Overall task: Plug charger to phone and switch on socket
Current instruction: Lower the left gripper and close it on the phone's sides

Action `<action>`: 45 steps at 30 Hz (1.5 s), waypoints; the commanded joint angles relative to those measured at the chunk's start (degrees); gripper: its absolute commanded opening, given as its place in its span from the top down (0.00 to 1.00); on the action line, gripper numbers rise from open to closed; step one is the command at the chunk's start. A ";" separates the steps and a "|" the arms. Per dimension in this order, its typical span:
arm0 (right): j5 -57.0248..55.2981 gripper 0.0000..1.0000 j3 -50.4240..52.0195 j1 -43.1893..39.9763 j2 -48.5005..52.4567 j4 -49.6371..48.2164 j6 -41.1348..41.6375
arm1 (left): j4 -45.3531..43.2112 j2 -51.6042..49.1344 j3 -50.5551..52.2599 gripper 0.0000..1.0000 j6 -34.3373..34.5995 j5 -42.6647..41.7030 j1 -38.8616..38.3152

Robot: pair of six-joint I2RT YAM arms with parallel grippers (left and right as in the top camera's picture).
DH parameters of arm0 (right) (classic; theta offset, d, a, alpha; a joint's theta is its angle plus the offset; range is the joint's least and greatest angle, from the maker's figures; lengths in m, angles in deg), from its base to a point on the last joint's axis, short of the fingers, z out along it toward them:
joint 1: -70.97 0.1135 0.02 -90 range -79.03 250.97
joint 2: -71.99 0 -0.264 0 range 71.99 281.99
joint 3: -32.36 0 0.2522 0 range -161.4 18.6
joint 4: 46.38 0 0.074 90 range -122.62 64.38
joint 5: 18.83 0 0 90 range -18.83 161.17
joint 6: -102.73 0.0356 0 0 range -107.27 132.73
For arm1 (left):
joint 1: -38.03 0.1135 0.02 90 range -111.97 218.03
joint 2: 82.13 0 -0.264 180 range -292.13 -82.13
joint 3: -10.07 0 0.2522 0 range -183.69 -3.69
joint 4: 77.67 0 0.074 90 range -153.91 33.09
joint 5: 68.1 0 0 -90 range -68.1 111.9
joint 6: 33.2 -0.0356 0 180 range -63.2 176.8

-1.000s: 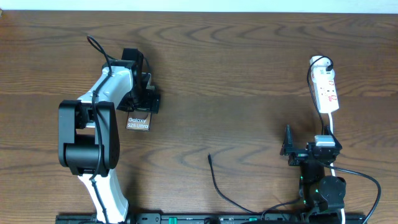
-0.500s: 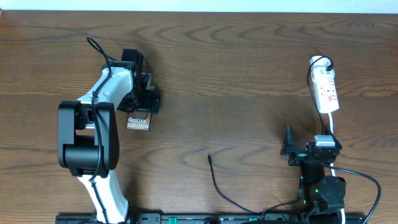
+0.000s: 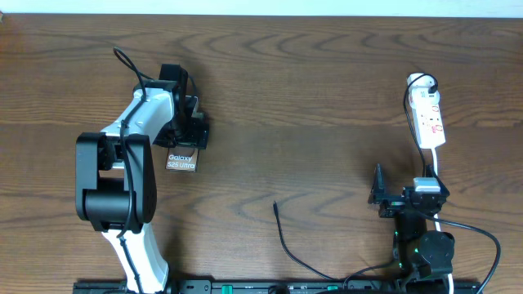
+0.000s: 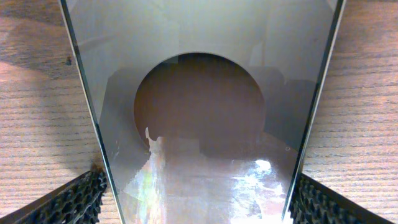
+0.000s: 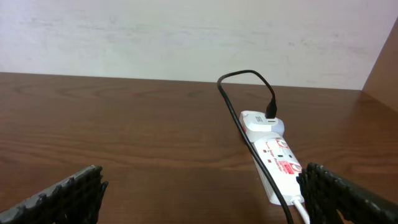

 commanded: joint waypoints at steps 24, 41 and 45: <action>-0.35 0.01 0.07 -0.24 -0.33 0.22 -0.28 | 0.31 -1.20 2.16 0.12 -0.37 -0.92 0.02; -0.35 0.01 0.07 -0.24 -0.33 0.22 -0.28 | 0.31 -1.20 2.16 0.18 -0.39 -0.92 0.02; -0.35 0.01 0.07 -0.24 -0.33 0.22 -0.28 | 0.31 -1.20 2.16 0.20 -0.37 -0.92 0.02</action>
